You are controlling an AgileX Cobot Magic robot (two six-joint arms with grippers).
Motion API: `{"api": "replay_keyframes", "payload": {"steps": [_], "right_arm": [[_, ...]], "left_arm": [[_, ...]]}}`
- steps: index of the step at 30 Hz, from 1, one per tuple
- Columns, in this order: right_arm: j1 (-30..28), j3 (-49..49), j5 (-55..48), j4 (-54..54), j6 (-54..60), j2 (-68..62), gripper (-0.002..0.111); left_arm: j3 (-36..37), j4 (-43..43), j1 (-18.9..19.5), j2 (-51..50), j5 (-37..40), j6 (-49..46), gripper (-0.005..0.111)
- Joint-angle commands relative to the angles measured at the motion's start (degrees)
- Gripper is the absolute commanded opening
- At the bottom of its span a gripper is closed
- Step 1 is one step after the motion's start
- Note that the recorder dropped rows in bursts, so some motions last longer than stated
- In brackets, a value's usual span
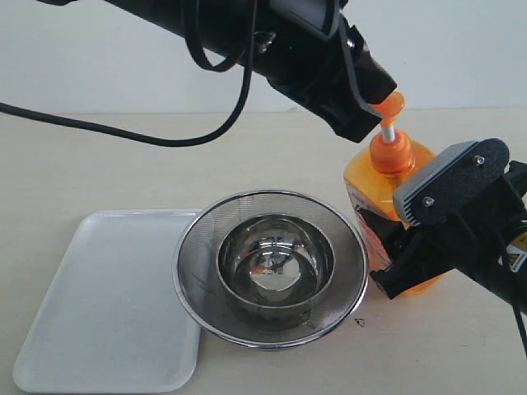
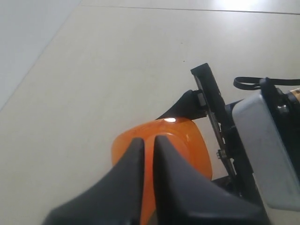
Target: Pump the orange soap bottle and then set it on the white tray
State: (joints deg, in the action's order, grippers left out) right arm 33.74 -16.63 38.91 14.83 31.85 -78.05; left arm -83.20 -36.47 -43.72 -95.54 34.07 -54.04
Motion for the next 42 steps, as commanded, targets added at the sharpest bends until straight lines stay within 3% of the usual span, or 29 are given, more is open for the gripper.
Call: {"api": "replay_keyframes", "payload": {"steps": [1,42], "right_arm": [[0.1,0.0,-0.6,-0.3,-0.2,0.2,0.0],[0.1,0.0,-0.2,-0.3,-0.8,0.2,0.0]], "left_arm": [[0.0,-0.1,-0.2,-2.3,2.5,0.8,0.005],[3.1,2.5,-0.3,-2.8,4.2,2.2,0.005]]}}
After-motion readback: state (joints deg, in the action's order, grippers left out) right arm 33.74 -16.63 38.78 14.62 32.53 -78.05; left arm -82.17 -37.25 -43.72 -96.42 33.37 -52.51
